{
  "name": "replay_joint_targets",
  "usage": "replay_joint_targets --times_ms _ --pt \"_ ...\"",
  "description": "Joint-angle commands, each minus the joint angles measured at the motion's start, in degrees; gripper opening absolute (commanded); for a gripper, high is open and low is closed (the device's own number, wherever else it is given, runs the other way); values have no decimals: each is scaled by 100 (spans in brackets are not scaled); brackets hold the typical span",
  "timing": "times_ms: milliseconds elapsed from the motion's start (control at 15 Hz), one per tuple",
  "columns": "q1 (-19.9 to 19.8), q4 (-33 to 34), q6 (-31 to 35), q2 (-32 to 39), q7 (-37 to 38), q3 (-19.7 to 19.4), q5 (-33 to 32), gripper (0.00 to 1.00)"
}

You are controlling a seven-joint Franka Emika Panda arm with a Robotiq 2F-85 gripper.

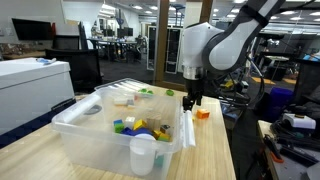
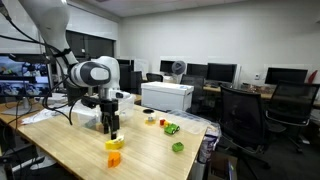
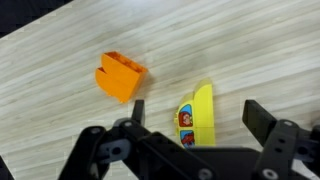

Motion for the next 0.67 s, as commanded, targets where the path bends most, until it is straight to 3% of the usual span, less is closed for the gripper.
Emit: replay_joint_targets --times_ms 0,600 --pt "80 -10 78 51 -156 -73 -106 100" --pt "39 335 205 558 -247 -240 -18 100"
